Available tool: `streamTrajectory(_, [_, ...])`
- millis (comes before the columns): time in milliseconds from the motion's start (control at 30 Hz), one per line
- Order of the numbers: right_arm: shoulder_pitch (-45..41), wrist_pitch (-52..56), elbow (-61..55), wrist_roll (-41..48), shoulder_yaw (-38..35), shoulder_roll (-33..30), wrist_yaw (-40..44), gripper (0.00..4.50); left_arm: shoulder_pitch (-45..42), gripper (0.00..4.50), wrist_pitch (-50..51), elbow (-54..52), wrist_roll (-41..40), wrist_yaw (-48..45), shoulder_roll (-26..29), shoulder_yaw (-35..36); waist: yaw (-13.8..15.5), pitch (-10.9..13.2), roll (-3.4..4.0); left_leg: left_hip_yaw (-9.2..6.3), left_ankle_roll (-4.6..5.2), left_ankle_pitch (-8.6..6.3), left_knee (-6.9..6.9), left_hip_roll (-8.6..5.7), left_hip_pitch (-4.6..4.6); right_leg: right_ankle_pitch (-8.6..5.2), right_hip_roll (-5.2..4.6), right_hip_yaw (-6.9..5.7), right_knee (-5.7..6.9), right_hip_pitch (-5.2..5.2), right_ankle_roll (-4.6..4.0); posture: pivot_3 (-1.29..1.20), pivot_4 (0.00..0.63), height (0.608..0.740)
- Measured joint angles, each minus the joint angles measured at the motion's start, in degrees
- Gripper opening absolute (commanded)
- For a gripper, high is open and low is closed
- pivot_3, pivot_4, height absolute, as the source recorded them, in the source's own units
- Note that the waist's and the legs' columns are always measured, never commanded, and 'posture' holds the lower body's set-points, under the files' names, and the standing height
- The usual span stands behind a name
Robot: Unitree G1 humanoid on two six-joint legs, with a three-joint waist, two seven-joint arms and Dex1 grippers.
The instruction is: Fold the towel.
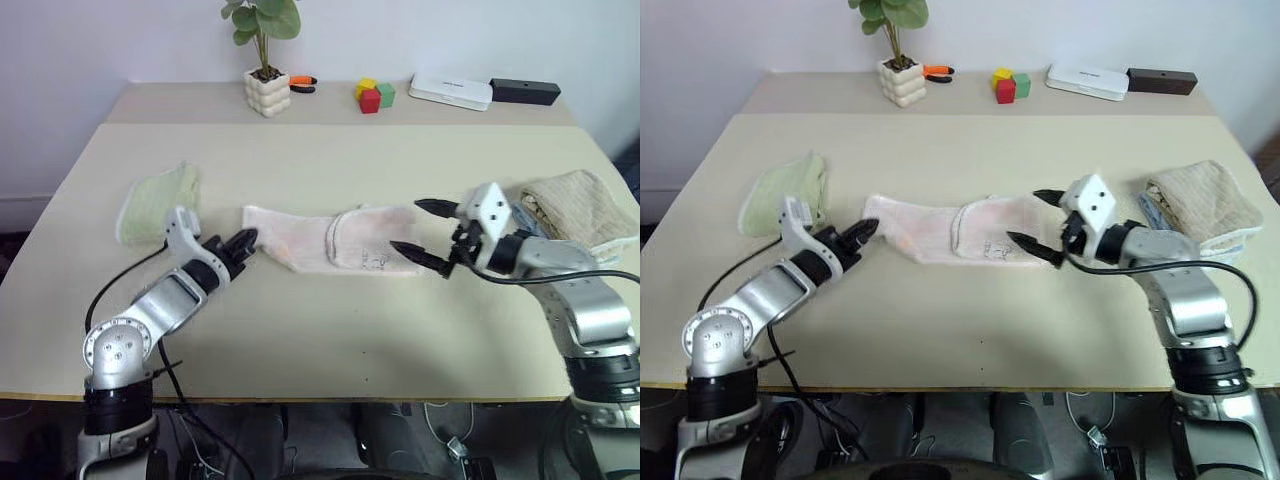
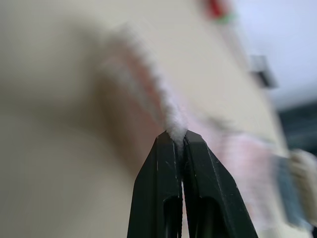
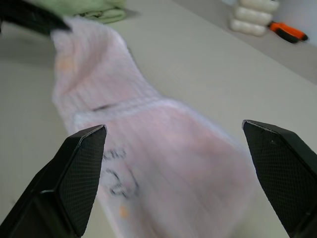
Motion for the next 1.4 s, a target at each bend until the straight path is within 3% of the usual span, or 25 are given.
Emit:
streamTrajectory(133, [2.5, 0.9, -0.1, 1.2, -4.1, -3.4, 1.6, 4.50, -5.1, 0.02, 0.6, -2.2, 3.7, -9.0, 1.7, -4.8, -0.6, 0.0, 0.01, 0.00, 0.01, -0.01, -0.05, 0.00, 0.04, 0.02, 0.02, 0.03, -0.11, 0.05, 0.04, 0.00, 0.150, 0.740])
streamTrajectory(200, [2.5, 2.7, -0.1, 2.2, -5.7, -3.7, 1.0, 4.50, -6.5, 0.02, 0.5, -1.8, 8.8, -16.1, 1.2, -10.7, -0.7, 0.0, 0.04, 0.00, 0.02, -0.01, -0.06, 0.01, 0.08, 0.06, 0.05, 0.04, -0.09, 0.05, 0.11, 0.00, 0.150, 0.740])
streamTrajectory(333, [1.7, 3.8, -0.1, 2.7, -7.3, -3.7, -0.2, 4.50, -11.3, 0.02, -2.6, 6.1, 19.6, -24.5, -4.5, -19.0, -0.4, 0.0, 0.02, 0.00, 0.02, -0.01, 0.00, 0.00, 0.02, 0.02, 0.06, 0.03, -0.14, 0.07, 0.01, 0.00, 0.150, 0.740])
streamTrajectory(567, [3.4, 5.8, -3.9, 4.7, -9.2, -4.1, -0.9, 4.50, -21.0, 0.02, -10.7, 24.1, 35.6, -35.9, -17.0, -27.4, -0.3, 0.0, 0.04, -0.05, 0.16, -0.09, 0.01, -0.04, -0.37, 0.19, 0.06, 0.03, -0.60, 0.02, 0.33, 0.00, 0.150, 0.740])
streamTrajectory(767, [4.2, 7.5, -4.9, 5.4, -10.7, -4.2, -2.4, 4.50, -19.7, 0.02, -11.8, 27.4, 43.6, -41.0, -20.4, -31.7, -0.5, 0.0, 0.13, -0.10, 0.24, -0.13, 0.00, -0.03, -0.40, 0.24, 0.10, 0.03, -0.52, -0.09, 0.42, 0.00, 0.150, 0.740])
streamTrajectory(867, [4.3, 7.6, -6.2, 5.9, -10.7, -4.2, -3.4, 4.50, -18.5, 0.92, -10.6, 28.8, 45.4, -42.8, -20.8, -32.4, -0.4, 0.0, 0.14, -0.10, 0.24, -0.13, 0.07, -0.03, -0.42, 0.24, 0.09, 0.03, -0.52, -0.07, 0.42, 0.00, 0.150, 0.740])
streamTrajectory(1100, [2.6, 7.5, -5.5, 5.9, -10.0, -4.0, -4.4, 4.50, -18.5, 4.28, -10.5, 29.2, 48.5, -45.5, -20.8, -30.8, -0.4, 0.0, 0.14, -0.10, 0.24, -0.13, 0.07, -0.03, -0.43, 0.24, 0.09, 0.02, -0.52, -0.08, 0.42, 0.00, 0.150, 0.740])
streamTrajectory(1400, [-3.5, 7.3, -0.9, 5.8, -7.5, 0.8, -7.2, 4.50, -18.0, 4.43, -3.9, 18.8, 44.5, -52.3, -18.2, -28.1, -0.6, 0.0, 0.19, -0.12, 0.23, -0.13, 0.08, -0.03, -0.43, 0.25, 0.09, 0.02, -0.46, -0.09, 0.44, 0.00, 0.150, 0.740])
